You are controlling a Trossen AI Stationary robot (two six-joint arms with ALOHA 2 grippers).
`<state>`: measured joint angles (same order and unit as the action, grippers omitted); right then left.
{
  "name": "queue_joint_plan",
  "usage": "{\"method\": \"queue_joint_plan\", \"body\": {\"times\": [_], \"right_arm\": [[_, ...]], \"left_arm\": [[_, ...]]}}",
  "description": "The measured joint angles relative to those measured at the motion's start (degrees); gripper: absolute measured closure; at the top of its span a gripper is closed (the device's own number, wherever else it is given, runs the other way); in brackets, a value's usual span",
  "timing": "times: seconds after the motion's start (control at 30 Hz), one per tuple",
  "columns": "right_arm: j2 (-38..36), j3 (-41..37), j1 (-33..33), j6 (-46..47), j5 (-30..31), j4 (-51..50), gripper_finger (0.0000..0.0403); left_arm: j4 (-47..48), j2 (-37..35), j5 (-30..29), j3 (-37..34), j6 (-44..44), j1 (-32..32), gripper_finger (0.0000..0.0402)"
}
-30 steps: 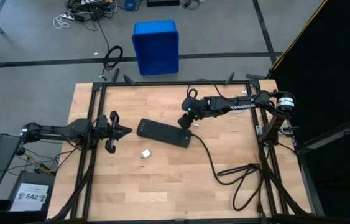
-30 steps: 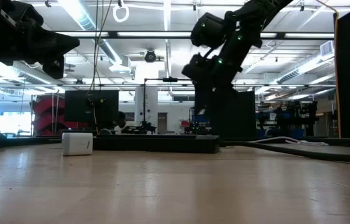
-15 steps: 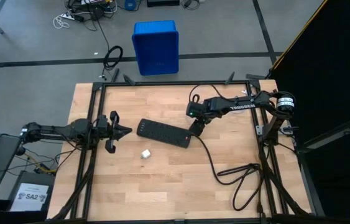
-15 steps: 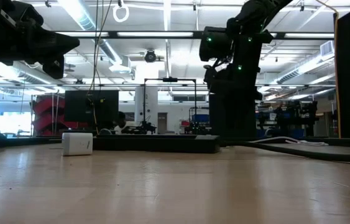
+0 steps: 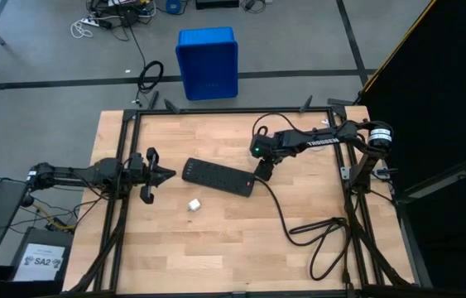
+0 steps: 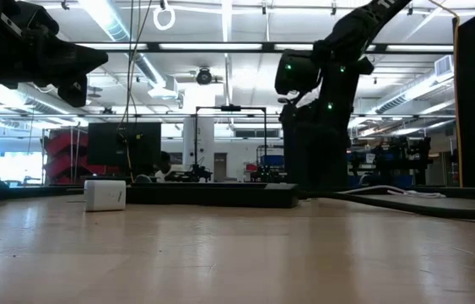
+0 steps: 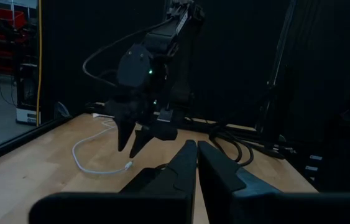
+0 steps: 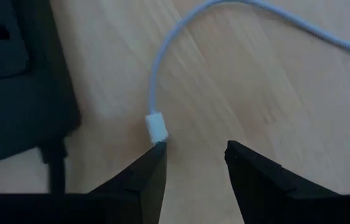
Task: Insert USB
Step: Insert the purple charger cable into the white charger adapter
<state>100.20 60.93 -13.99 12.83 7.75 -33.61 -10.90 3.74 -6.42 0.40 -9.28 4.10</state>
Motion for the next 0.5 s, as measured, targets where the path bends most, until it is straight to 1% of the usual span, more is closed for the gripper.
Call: {"method": "queue_joint_plan", "body": {"times": [0.2,0.5], "right_arm": [[0.0,-2.15,-0.49,-3.24,-1.39,4.29,0.026],[0.0,-2.25,-0.51,-5.6,-1.51,5.6,0.0257]], "left_arm": [[0.0,0.01,-0.01,0.0,0.0,0.0,0.0401],[0.0,-0.01,0.0,-0.02,0.0,-0.02,0.0401]]}}
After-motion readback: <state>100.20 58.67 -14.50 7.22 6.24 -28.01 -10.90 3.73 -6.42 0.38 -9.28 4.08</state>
